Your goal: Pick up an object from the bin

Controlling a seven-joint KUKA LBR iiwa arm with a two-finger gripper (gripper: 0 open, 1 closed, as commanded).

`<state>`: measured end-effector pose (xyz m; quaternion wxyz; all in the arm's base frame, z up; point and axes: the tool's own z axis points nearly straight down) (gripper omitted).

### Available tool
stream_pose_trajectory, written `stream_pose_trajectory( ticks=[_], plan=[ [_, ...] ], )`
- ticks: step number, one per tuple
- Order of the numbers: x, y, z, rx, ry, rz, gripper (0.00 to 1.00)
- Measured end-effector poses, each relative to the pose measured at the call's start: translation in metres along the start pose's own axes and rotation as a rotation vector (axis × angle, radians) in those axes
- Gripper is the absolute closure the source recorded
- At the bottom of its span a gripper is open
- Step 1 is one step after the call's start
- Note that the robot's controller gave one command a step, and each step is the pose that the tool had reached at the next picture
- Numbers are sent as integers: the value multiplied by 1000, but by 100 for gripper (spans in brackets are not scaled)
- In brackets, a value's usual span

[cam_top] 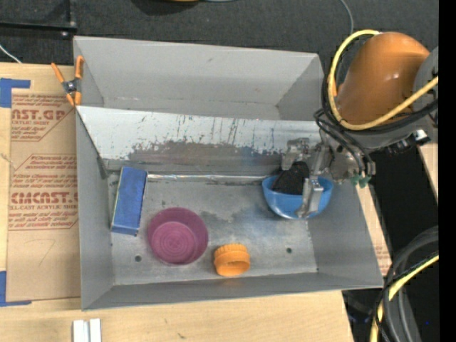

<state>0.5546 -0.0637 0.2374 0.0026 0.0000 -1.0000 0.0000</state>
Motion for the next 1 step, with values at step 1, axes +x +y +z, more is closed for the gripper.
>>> stream_pose_trajectory(
  ticks=[1],
  plan=[
    [-1,0,-5,1,-8,-1,0]
  ],
)
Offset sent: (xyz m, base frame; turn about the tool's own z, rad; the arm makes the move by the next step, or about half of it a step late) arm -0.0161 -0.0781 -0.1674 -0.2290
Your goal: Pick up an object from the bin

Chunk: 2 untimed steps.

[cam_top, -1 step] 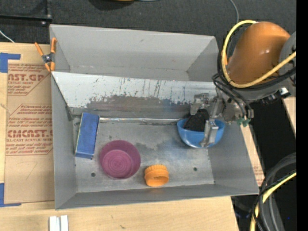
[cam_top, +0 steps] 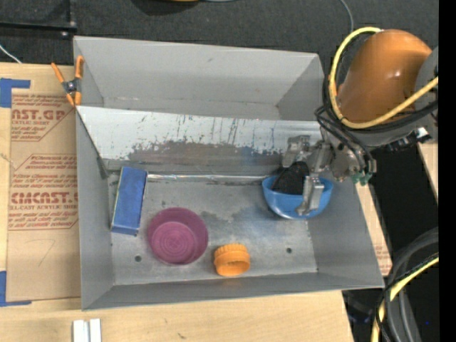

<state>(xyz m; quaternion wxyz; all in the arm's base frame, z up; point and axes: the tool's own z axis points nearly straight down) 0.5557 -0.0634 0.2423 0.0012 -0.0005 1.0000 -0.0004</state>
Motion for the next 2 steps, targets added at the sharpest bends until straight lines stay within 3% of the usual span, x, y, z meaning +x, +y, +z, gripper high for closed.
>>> stream_pose_trajectory(
  ticks=[1,2],
  plan=[
    [11,-51,113,0,1,-153,0],
    [18,-57,101,-2,0,-102,0]
  ],
)
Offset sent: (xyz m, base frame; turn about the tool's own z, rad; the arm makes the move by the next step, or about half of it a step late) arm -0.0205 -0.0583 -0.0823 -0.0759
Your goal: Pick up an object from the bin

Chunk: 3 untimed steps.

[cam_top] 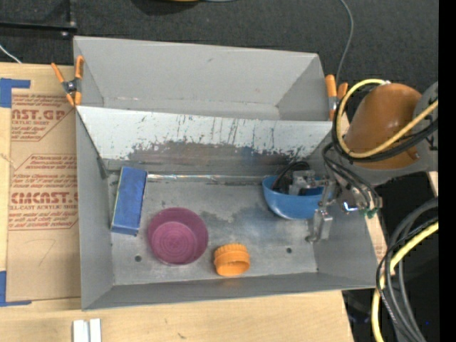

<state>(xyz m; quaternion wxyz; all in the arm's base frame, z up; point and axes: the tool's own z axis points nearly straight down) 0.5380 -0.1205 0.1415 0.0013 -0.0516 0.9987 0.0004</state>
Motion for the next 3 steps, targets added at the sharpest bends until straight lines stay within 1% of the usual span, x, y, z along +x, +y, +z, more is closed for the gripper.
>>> stream_pose_trajectory(
  ticks=[1,2,3],
  plan=[
    [-8,0,36,0,-1,65,0],
    [-17,-4,65,2,-17,76,0],
    [-14,-19,71,-7,5,6,100]
  ],
)
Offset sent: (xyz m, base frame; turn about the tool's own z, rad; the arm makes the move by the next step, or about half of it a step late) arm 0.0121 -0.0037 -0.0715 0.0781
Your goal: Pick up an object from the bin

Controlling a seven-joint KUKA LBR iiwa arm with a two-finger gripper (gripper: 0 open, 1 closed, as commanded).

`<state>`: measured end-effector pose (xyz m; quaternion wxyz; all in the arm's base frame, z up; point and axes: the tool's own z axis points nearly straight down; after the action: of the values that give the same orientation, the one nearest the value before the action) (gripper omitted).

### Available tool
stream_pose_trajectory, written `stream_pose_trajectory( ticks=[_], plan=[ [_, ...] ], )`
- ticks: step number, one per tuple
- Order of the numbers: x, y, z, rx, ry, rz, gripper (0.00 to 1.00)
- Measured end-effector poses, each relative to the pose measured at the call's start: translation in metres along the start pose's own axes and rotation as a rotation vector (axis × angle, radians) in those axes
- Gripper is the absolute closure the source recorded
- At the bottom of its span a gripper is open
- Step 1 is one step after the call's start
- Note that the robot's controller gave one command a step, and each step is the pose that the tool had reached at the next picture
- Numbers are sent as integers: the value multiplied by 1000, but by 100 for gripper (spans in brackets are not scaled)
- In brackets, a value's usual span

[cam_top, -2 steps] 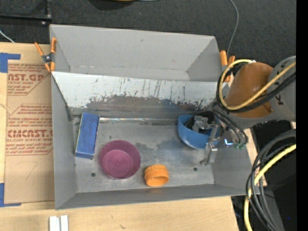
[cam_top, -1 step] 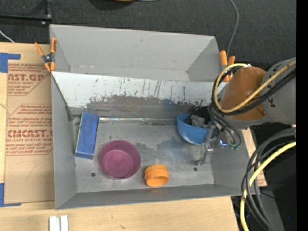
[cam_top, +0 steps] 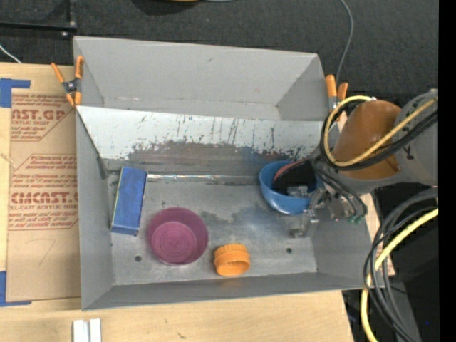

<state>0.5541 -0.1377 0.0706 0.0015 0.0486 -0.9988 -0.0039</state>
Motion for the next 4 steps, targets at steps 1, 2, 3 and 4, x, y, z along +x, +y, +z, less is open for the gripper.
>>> stream_pose_trajectory(
  ticks=[1,2,3,4],
  plan=[
    [0,0,0,0,0,0,100],
    [0,0,-2,0,0,0,100],
    [0,1,-5,-1,1,-1,100],
    [1,2,-21,-1,3,0,100]
  ],
)
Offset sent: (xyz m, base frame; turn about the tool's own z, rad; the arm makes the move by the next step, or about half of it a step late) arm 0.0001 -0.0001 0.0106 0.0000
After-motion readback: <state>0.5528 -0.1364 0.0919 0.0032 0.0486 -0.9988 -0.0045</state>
